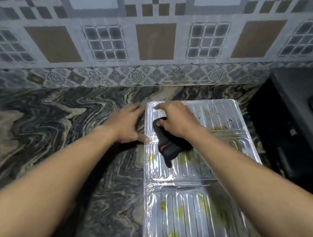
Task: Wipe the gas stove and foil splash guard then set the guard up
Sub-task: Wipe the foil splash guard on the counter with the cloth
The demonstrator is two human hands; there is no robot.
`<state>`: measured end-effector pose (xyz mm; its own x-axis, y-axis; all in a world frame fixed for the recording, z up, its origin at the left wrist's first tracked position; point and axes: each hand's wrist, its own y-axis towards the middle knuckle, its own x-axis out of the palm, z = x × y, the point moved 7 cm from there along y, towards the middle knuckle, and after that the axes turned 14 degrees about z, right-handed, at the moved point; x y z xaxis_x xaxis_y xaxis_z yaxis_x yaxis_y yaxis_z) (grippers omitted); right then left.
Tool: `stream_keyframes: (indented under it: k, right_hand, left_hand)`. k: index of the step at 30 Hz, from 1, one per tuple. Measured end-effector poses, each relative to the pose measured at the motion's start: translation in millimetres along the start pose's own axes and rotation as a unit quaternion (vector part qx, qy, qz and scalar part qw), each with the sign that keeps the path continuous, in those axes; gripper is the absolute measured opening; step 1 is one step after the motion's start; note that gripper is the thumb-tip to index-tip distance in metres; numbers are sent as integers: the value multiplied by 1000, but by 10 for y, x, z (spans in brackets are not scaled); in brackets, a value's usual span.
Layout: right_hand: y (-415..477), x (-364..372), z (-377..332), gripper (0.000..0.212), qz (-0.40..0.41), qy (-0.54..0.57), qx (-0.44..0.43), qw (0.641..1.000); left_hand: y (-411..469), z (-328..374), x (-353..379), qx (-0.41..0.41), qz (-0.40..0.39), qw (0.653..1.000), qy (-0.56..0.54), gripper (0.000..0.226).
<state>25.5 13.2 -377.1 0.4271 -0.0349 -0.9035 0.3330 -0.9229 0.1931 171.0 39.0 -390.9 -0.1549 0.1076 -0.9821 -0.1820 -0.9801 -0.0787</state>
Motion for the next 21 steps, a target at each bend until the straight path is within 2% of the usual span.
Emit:
stream_keyframes:
  k: [3, 8, 12, 21]
  right_hand:
    - [-304, 43, -51, 45, 83, 15, -32, 996]
    - [-628, 472, 0, 51, -19, -13, -47, 999]
    - [-509, 598, -78, 53, -13, -32, -112, 993]
    - [6, 627, 269, 55, -55, -33, -46, 997]
  left_hand:
    - [176, -57, 136, 21, -68, 996, 58, 148]
    - [243, -182, 394, 43, -123, 989, 73, 149]
    - [261, -214, 438, 41, -128, 989, 54, 151]
    - [256, -198, 424, 35, -140, 988, 60, 157]
